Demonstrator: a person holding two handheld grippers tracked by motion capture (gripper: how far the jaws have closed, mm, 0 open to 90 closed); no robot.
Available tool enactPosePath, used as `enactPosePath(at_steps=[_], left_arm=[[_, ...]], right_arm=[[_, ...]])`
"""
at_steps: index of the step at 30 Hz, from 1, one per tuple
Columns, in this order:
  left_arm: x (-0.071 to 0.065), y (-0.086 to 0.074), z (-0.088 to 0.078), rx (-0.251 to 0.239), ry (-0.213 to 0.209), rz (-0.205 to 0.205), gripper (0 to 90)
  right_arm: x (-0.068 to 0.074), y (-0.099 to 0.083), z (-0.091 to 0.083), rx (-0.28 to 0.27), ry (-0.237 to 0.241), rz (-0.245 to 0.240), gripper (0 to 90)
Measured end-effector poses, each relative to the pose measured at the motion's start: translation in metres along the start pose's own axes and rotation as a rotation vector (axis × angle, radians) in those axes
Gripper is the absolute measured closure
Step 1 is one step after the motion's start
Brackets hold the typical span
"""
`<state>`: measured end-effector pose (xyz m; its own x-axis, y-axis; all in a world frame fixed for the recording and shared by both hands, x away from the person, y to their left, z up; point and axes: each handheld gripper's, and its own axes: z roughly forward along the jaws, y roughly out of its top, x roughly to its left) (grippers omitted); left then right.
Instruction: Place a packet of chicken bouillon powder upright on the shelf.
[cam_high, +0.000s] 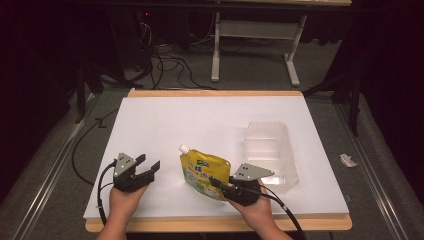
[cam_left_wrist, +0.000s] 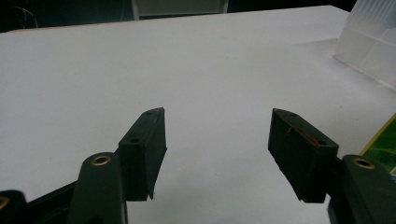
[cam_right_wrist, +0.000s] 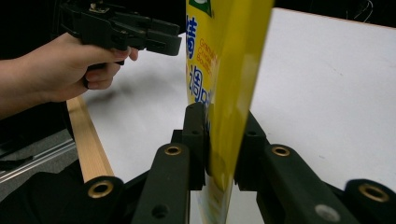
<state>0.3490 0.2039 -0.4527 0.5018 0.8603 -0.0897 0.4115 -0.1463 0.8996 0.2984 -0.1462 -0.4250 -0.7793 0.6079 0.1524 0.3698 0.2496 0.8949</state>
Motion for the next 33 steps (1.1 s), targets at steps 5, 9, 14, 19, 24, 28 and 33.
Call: enactPosePath(at_steps=[5, 9, 14, 19, 24, 28, 33], left_arm=[[0.0, 0.0, 0.0, 0.001, -0.001, 0.0, 37.6], [0.0, 0.0, 0.0, 0.001, 0.001, -0.001, 37.6], [0.0, 0.0, 0.0, -0.001, 0.002, 0.0, 37.6], [0.0, 0.0, 0.0, -0.002, 0.002, -0.001, 37.6], [0.0, 0.0, 0.0, -0.005, 0.005, 0.007, 37.2], [0.0, 0.0, 0.0, -0.005, 0.009, 0.01, 36.8], [0.0, 0.0, 0.0, -0.006, 0.007, 0.011, 36.8]], right_arm=[[0.001, 0.0, 0.001, -0.003, 0.008, -0.002, 76.9], [0.002, 0.002, 0.002, 0.004, 0.0, -0.011, 81.7], [0.003, 0.003, 0.002, 0.003, -0.006, -0.012, 82.8], [0.003, 0.004, 0.001, -0.001, -0.005, -0.013, 83.1], [0.002, 0.006, -0.004, -0.015, 0.008, -0.013, 83.3], [0.002, 0.009, -0.008, -0.025, 0.005, -0.026, 83.7], [0.002, 0.014, -0.014, -0.047, 0.006, -0.031, 83.8]])
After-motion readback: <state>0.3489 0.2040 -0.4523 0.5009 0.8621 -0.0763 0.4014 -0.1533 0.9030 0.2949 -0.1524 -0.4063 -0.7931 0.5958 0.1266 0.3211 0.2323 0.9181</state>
